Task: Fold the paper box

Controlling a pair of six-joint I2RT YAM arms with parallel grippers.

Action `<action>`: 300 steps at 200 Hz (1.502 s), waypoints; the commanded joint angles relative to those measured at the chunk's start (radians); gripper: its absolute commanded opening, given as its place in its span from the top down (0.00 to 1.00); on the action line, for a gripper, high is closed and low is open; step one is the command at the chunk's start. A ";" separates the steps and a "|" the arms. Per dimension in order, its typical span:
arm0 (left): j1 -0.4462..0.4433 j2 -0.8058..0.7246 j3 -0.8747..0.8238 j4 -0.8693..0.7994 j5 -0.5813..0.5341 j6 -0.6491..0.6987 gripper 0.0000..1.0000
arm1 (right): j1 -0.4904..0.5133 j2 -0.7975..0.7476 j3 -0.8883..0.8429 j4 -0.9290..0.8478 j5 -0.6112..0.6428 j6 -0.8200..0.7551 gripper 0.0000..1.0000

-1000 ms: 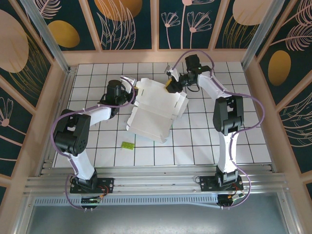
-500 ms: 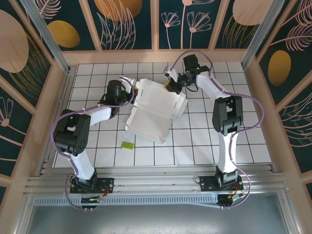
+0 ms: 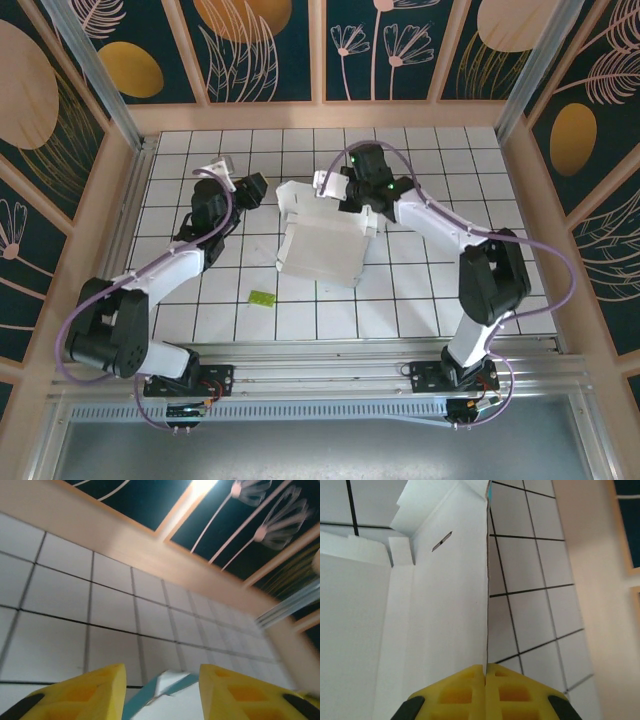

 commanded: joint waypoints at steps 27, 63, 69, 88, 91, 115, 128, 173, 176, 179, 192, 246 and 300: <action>-0.006 -0.010 -0.049 -0.044 0.160 -0.452 0.58 | 0.078 -0.061 -0.269 0.448 0.236 -0.103 1.00; -0.083 0.070 -0.002 -0.006 0.204 -0.560 0.56 | 0.112 -0.053 -0.394 0.670 0.316 -0.132 1.00; -0.098 0.092 0.006 0.021 0.209 -0.579 0.55 | 0.117 -0.052 -0.410 0.695 0.322 -0.141 1.00; -0.128 0.176 0.029 0.133 0.237 -0.646 0.52 | 0.125 -0.051 -0.444 0.740 0.334 -0.148 1.00; -0.132 0.189 0.034 0.147 0.240 -0.655 0.51 | 0.126 -0.051 -0.446 0.739 0.335 -0.147 1.00; -0.143 0.271 0.056 0.229 0.217 -0.701 0.49 | 0.140 -0.060 -0.463 0.742 0.338 -0.137 0.99; -0.142 0.304 0.060 0.299 0.215 -0.722 0.46 | 0.150 -0.062 -0.467 0.744 0.341 -0.137 0.99; -0.143 0.392 0.054 0.431 0.209 -0.781 0.63 | 0.177 -0.055 -0.470 0.744 0.354 -0.124 0.99; -0.143 0.395 0.050 0.438 0.207 -0.786 0.66 | 0.178 -0.055 -0.470 0.745 0.357 -0.122 0.99; -0.143 0.397 0.047 0.443 0.206 -0.791 0.69 | 0.179 -0.054 -0.470 0.745 0.358 -0.122 0.99; -0.142 0.408 0.035 0.461 0.205 -0.806 0.79 | 0.184 -0.051 -0.469 0.738 0.368 -0.111 0.99; -0.143 0.426 0.018 0.499 0.206 -0.775 0.96 | 0.203 -0.097 -0.410 0.552 0.324 0.055 0.78; -0.142 0.428 0.019 0.487 0.227 -0.669 1.00 | 0.088 -0.222 -0.128 0.075 -0.209 0.677 0.45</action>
